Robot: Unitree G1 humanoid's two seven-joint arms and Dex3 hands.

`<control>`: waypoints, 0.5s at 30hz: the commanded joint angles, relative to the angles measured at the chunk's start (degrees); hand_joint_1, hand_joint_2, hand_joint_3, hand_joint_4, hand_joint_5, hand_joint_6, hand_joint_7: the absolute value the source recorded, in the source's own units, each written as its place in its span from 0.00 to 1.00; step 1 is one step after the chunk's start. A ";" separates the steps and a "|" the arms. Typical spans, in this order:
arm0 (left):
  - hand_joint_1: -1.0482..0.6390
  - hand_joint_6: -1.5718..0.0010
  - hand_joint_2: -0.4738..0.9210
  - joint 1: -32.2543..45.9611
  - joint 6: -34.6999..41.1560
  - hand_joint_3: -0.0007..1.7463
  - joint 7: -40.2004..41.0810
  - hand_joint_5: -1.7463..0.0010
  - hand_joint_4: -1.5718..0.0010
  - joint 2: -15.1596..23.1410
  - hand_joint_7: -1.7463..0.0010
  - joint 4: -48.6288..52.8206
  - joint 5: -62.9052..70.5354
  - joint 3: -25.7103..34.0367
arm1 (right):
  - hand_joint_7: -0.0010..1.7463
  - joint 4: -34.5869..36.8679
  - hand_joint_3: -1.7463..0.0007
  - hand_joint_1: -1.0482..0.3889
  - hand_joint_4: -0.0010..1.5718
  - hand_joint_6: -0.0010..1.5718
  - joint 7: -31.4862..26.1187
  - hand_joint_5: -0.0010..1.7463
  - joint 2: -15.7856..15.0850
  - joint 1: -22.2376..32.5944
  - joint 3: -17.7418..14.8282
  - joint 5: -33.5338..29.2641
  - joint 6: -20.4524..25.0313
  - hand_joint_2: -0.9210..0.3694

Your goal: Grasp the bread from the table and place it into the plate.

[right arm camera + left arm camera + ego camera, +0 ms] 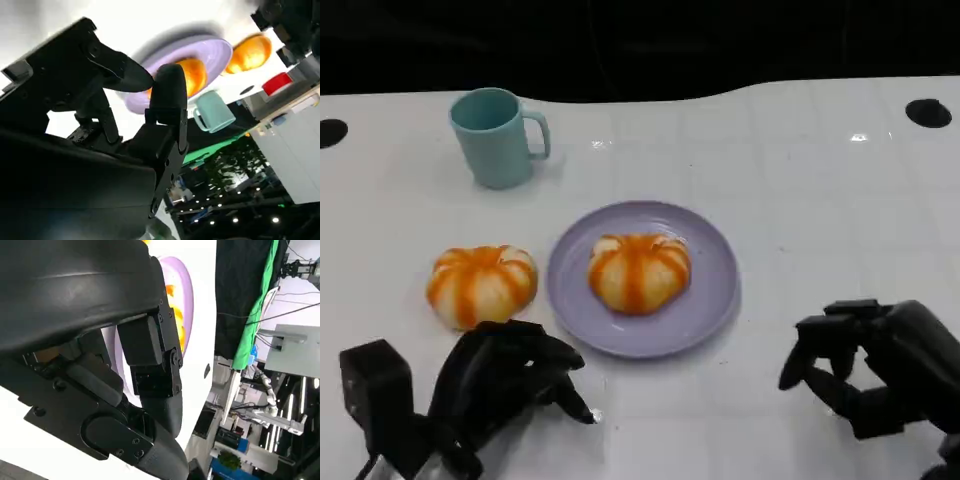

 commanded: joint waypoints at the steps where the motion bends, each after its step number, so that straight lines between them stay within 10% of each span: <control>1: 0.00 0.00 0.87 -0.61 0.02 0.00 0.21 0.66 0.00 0.84 0.90 0.64 0.08 0.18 | 0.85 -0.22 0.19 0.67 0.57 0.51 -1.29 1.00 -0.43 2.07 -0.78 -1.04 0.90 0.46; 15: 0.00 0.00 0.88 -1.40 0.11 0.00 -1.08 0.67 0.00 1.75 0.91 1.98 -0.17 0.62 | 0.97 6.38 0.21 0.67 0.58 0.45 -7.59 1.00 1.81 -0.01 0.14 -3.86 0.27 0.45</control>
